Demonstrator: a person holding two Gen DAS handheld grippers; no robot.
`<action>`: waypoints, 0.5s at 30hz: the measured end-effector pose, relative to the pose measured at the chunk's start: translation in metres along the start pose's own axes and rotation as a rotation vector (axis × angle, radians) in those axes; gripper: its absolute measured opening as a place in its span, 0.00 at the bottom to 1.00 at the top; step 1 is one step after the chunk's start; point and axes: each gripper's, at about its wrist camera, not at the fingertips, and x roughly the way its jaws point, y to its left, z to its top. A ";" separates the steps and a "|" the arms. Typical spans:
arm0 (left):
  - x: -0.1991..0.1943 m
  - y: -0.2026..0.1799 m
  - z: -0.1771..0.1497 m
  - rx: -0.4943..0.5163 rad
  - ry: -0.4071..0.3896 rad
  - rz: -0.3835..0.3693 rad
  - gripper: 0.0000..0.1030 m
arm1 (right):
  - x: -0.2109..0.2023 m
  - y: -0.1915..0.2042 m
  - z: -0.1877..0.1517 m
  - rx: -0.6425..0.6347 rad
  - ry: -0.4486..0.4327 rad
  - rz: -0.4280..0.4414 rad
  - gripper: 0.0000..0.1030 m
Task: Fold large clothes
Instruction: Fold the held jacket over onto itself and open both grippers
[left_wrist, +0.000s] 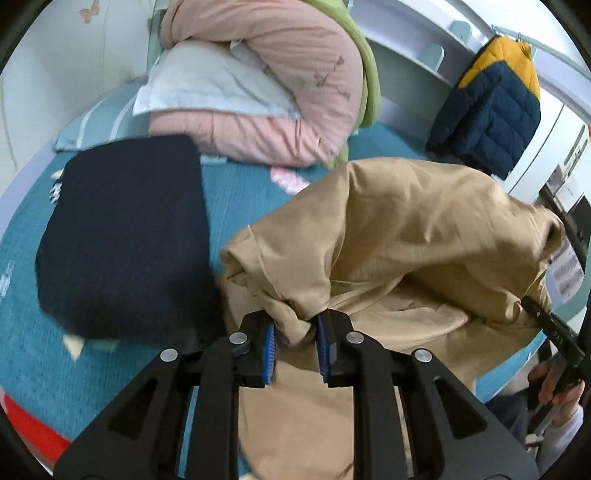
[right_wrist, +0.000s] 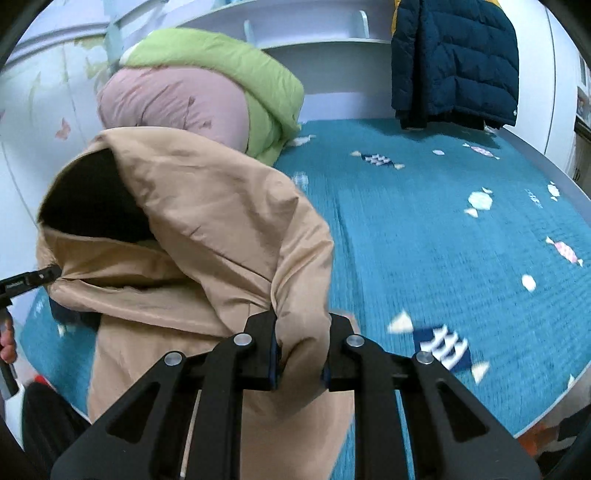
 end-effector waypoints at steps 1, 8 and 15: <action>0.000 0.003 -0.011 -0.007 0.012 -0.005 0.17 | 0.000 0.001 -0.008 -0.007 0.009 -0.004 0.15; 0.010 0.022 -0.086 -0.047 0.107 0.028 0.17 | 0.009 -0.007 -0.071 -0.001 0.121 -0.021 0.16; 0.007 0.022 -0.120 0.012 0.188 0.035 0.20 | -0.014 -0.017 -0.095 0.081 0.180 0.051 0.27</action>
